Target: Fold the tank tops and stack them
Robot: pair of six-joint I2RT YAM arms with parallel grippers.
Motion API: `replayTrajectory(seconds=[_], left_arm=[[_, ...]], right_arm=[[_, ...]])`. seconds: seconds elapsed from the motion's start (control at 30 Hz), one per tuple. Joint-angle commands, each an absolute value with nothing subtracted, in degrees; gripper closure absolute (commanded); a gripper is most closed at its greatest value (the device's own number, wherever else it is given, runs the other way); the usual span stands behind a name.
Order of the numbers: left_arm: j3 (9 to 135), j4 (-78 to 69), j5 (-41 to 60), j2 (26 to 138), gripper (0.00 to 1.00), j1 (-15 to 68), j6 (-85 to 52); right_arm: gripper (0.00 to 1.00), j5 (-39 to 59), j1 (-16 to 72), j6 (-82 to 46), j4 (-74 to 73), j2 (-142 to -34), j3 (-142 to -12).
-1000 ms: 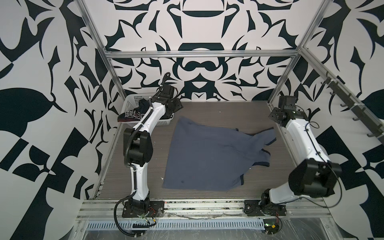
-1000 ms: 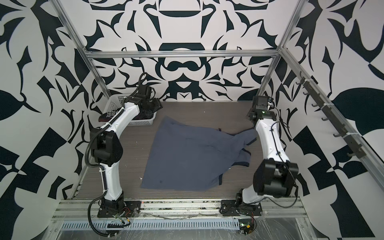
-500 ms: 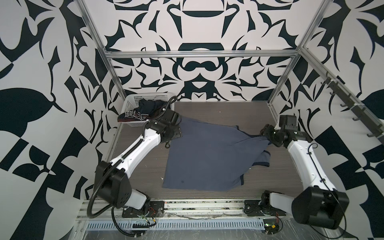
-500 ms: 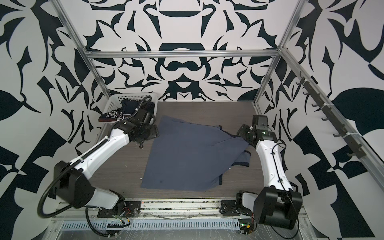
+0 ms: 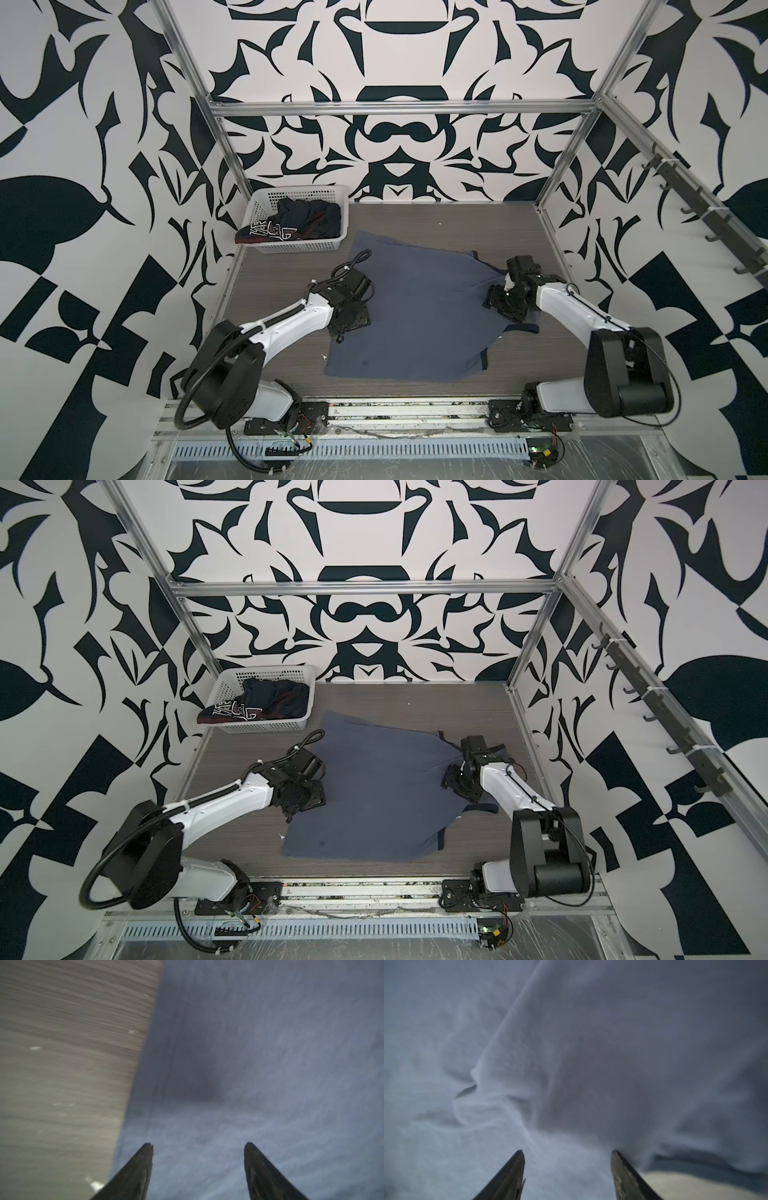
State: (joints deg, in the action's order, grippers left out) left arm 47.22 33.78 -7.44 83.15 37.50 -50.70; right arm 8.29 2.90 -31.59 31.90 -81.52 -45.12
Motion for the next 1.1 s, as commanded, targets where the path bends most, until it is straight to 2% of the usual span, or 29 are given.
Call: replayTrajectory(seconds=[0.0,0.33,0.57,0.67,0.77,0.93,1.07], left_arm=[[47.5,27.89,-6.56,87.66,0.29,37.38,-52.96],[54.59,21.12,-9.65,101.14,0.28,30.63,-48.97],[67.73,22.73,-11.41,109.64,0.26,24.52,-43.37],[76.81,29.71,-11.56,111.26,0.24,24.62,-39.77],[80.47,32.42,-12.29,109.51,0.2,27.16,-38.27],[82.5,32.98,-12.04,108.95,0.19,27.69,-38.24],[87.8,31.74,-10.73,112.59,0.21,27.74,-37.27]], right_arm=[[0.31,6.13,2.91,-32.52,28.6,-85.94,-49.51],[0.31,4.38,2.56,-31.51,28.89,-105.4,-65.57],[0.3,5.36,2.23,-31.13,32.53,-117.18,-82.76],[0.28,5.23,2.22,-30.5,35.13,-116.14,-86.65],[0.25,4.68,2.04,-29.5,36.29,-110.84,-85.5],[0.24,5.69,1.27,-29.35,34.69,-99.89,-77.47],[0.25,6.66,1.12,-29.26,32.36,-92.67,-70.02]])
